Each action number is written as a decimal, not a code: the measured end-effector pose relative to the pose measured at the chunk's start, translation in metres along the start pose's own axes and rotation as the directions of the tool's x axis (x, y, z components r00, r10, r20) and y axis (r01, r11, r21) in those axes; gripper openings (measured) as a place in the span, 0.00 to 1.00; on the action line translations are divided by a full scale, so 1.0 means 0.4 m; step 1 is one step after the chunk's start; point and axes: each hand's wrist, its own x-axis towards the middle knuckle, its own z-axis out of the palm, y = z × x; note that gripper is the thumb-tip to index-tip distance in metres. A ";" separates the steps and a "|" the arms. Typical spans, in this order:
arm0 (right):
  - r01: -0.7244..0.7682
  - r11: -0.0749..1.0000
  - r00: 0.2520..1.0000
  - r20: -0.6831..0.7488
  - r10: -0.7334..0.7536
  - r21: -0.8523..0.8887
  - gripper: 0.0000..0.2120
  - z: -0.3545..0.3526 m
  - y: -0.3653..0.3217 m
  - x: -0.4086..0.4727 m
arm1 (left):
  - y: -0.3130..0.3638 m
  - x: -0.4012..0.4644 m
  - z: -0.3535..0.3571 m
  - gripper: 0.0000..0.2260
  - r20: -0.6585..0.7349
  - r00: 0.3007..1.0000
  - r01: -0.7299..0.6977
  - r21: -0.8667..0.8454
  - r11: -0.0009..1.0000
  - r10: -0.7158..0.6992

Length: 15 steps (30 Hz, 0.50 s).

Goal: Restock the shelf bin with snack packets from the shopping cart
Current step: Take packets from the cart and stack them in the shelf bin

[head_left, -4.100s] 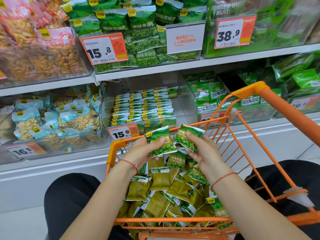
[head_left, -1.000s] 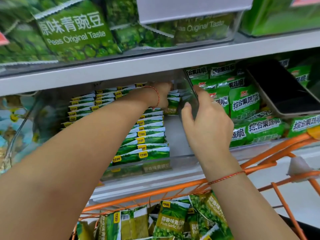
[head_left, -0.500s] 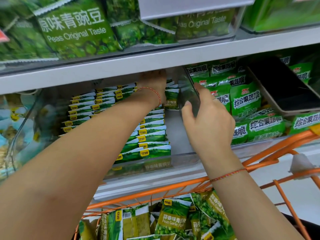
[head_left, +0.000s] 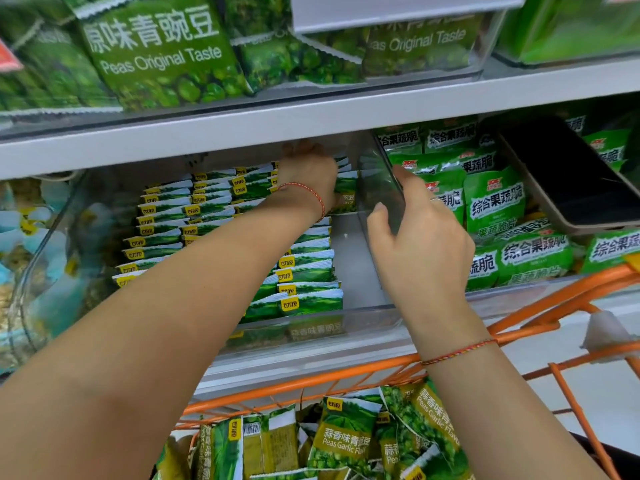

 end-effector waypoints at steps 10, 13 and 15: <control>0.003 1.000 1.000 -0.010 -0.003 0.009 0.18 -0.001 -0.003 -0.001 | 0.000 0.021 -0.018 0.11 0.211 0.977 0.099 -0.276 0.956 -0.040; 0.009 1.000 1.000 -0.007 -0.009 0.009 0.18 0.001 -0.003 -0.001 | -0.024 0.018 -0.019 0.22 0.119 0.992 -0.009 -0.256 0.967 0.041; 0.010 1.000 1.000 -0.008 -0.009 0.012 0.18 0.000 -0.003 0.000 | -0.045 0.012 -0.015 0.27 0.048 0.993 -0.084 -0.309 0.947 0.104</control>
